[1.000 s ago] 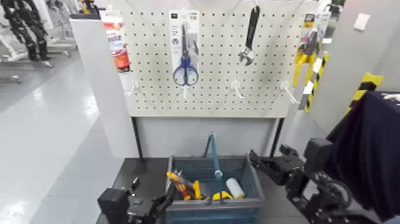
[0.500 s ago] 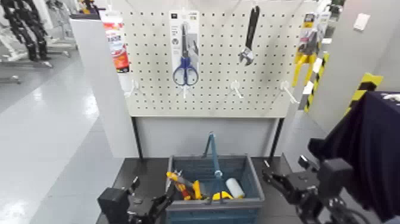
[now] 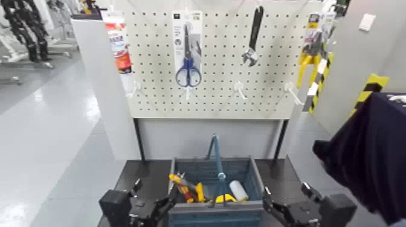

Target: Put the yellow roller into the crate.

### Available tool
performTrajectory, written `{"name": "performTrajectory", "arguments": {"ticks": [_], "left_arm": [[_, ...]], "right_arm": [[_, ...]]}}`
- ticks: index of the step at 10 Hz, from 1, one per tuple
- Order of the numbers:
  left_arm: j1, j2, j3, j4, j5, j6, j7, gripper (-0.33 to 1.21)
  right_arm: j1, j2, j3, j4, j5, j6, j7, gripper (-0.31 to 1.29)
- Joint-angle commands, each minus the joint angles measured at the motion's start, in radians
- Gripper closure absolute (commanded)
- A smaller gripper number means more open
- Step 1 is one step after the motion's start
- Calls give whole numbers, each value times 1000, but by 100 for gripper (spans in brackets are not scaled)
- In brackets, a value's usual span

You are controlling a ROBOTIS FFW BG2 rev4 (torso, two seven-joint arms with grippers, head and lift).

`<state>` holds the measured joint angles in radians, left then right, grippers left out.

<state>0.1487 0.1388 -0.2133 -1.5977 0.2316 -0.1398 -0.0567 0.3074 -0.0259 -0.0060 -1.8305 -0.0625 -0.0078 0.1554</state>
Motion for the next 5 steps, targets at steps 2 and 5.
{"name": "performTrajectory", "arguments": {"ticks": [2, 5], "left_arm": [[0, 5, -1, -2, 0, 0, 0, 17], [-1, 7, -5, -2, 2, 2, 0, 17]], "right_arm": [[55, 11, 12, -1, 47, -12, -19, 5], [61, 11, 21, 2, 56, -9, -22, 6]]}}
